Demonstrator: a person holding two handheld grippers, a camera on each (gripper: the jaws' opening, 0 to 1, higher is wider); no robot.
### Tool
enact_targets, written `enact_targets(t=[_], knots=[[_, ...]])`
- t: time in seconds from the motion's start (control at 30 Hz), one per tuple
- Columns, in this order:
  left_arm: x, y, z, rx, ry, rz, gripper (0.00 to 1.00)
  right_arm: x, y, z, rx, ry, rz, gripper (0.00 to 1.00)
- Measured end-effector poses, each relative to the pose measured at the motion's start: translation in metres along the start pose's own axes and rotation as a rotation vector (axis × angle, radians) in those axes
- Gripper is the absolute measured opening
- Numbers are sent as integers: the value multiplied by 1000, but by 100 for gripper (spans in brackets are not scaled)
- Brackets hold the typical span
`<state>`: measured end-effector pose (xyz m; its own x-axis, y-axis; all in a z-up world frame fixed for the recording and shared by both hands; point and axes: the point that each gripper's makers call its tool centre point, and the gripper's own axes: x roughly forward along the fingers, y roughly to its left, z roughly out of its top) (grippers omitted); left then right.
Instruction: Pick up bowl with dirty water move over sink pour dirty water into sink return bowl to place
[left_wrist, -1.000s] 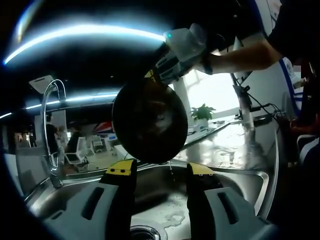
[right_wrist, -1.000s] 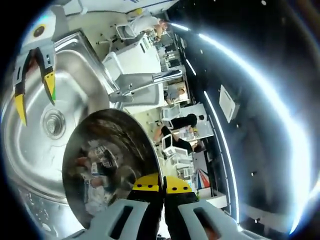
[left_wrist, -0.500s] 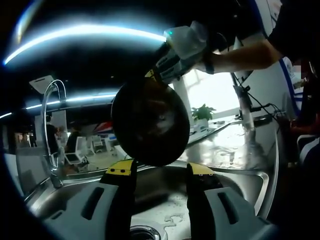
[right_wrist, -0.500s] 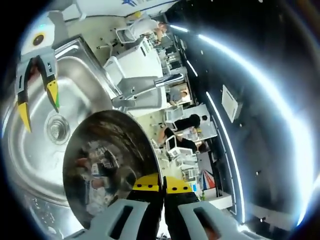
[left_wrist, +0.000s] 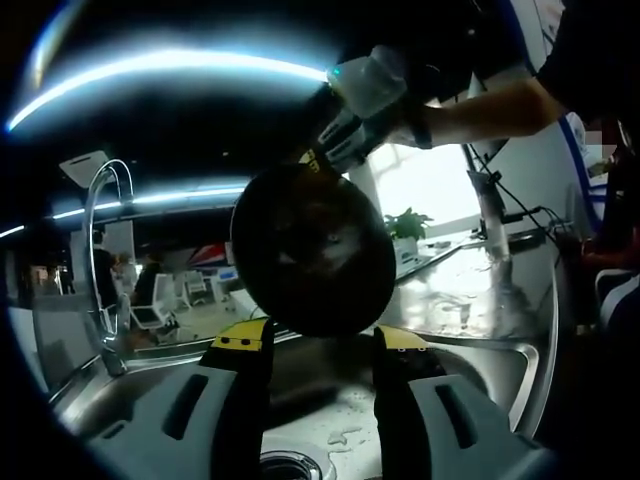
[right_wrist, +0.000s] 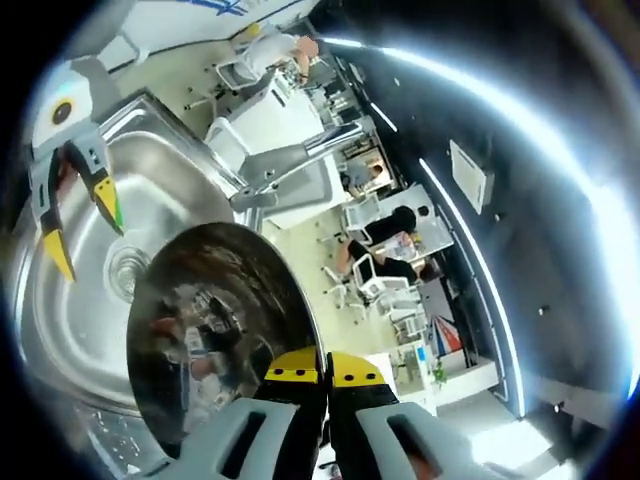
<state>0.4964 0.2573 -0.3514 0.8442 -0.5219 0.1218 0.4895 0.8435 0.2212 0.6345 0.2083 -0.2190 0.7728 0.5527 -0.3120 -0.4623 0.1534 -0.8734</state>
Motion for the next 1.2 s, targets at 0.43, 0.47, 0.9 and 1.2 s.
enact_targets(t=[0.43, 0.47, 0.9, 1.2], knots=[[-1, 1, 0, 2, 1, 5, 39, -3, -1, -21, 56, 73, 15, 0], [-1, 1, 0, 3, 2, 6, 39, -4, -1, -23, 62, 77, 19, 0], [-1, 1, -1, 8, 7, 13, 39, -20, -3, -59, 83, 150, 24, 0], [-1, 1, -2, 16, 16, 15, 39, -33, 1, -86, 105, 204, 29, 0]])
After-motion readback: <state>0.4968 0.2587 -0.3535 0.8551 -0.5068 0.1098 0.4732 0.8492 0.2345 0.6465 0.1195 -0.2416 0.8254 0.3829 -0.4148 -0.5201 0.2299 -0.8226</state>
